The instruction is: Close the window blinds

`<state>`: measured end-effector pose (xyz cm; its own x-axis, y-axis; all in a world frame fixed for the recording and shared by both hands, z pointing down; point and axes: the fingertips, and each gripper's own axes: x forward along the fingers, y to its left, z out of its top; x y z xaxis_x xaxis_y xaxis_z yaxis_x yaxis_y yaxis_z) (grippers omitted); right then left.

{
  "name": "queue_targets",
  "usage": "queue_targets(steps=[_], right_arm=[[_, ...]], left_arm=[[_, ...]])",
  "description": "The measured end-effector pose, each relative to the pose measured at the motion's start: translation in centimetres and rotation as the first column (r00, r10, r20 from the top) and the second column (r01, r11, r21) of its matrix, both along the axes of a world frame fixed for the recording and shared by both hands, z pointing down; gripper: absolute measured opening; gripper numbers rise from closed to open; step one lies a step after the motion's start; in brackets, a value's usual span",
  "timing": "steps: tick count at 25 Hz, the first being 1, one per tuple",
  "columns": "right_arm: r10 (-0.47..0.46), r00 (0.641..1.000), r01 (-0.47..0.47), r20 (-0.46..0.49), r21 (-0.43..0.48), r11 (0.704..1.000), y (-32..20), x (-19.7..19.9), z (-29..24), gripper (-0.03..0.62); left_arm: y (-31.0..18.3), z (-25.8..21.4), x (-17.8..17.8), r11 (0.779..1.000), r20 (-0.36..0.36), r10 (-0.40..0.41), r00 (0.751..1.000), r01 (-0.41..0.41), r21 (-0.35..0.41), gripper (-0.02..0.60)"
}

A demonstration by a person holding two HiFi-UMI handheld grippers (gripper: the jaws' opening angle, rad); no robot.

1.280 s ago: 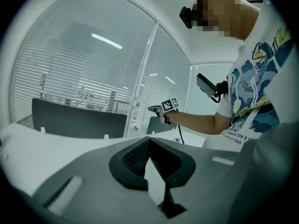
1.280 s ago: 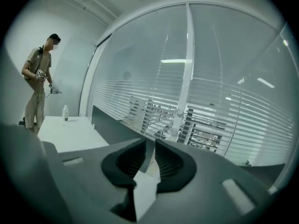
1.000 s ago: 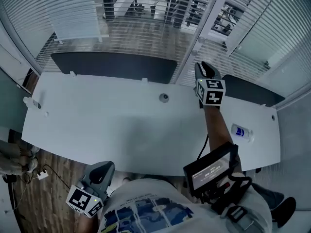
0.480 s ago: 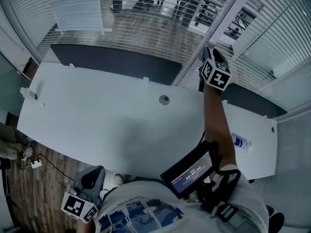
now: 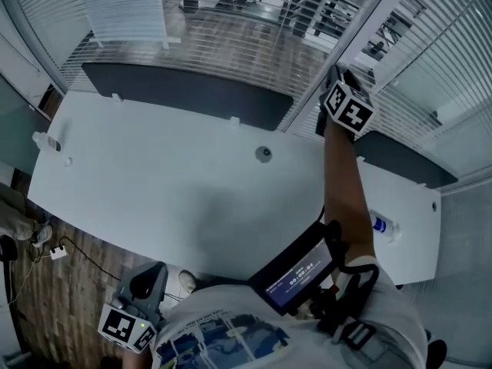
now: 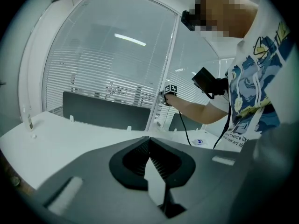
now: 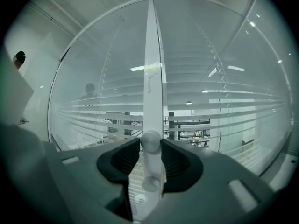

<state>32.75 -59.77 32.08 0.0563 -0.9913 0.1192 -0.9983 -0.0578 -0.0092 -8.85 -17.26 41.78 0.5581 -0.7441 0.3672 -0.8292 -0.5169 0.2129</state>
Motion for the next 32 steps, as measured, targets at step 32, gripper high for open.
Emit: queue_targets(steps=[32], right_arm=[[0.12,0.606,-0.255,-0.786,-0.048,0.966,-1.2,-1.4,0.6,0.121]], left_arm=[[0.9,0.9,-2.7,1.0,-0.045,-0.023,0.999,0.023,-0.003,0.002]])
